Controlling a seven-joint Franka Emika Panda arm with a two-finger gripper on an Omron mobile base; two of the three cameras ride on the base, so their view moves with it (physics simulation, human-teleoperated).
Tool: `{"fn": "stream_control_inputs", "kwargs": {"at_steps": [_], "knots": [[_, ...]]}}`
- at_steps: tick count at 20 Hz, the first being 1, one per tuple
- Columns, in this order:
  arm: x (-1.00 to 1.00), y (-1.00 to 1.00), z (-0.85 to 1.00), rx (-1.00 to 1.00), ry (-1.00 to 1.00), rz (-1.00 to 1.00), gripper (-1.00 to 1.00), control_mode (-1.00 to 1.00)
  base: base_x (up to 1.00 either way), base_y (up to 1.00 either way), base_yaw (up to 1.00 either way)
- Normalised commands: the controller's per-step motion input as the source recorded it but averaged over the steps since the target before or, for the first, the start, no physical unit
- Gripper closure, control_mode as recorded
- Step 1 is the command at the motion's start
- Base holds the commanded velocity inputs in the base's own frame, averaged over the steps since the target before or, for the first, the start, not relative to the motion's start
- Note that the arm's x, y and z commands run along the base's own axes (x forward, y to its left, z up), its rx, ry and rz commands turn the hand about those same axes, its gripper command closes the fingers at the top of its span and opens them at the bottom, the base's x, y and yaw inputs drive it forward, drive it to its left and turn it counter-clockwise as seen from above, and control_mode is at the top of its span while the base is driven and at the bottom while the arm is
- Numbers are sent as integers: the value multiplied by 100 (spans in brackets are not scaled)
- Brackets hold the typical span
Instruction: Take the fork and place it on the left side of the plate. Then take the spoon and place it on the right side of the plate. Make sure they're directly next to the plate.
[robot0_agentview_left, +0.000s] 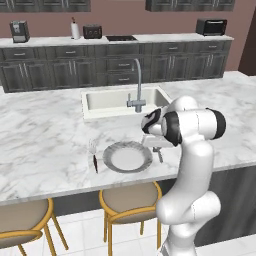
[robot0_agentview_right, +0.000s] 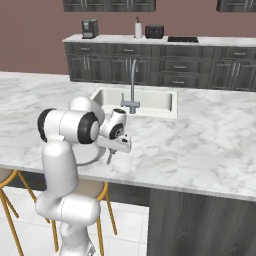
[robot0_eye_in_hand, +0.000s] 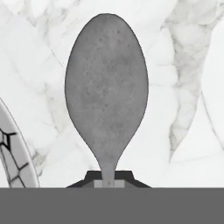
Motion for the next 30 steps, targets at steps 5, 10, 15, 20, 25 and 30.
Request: {"fn": "stream_control_inputs", "kwargs": {"at_steps": [5, 10, 15, 20, 25, 30], "knots": [[40, -4, -28, 0, 4, 0, 100, -100, 0, 0, 0], [18, -2, -32, 0, 0, 0, -100, -100, 0, 0, 0], [0, -1, -21, 2, 0, 0, -100, -100, 0, 0, 0], [8, 0, 0, 2, 0, 0, -100, -100, 0, 0, 0], [8, -6, 21, 6, 0, 0, -100, -100, 0, 0, 0], [0, -12, 31, 2, 0, 0, -100, -100, 0, 0, 0]]}}
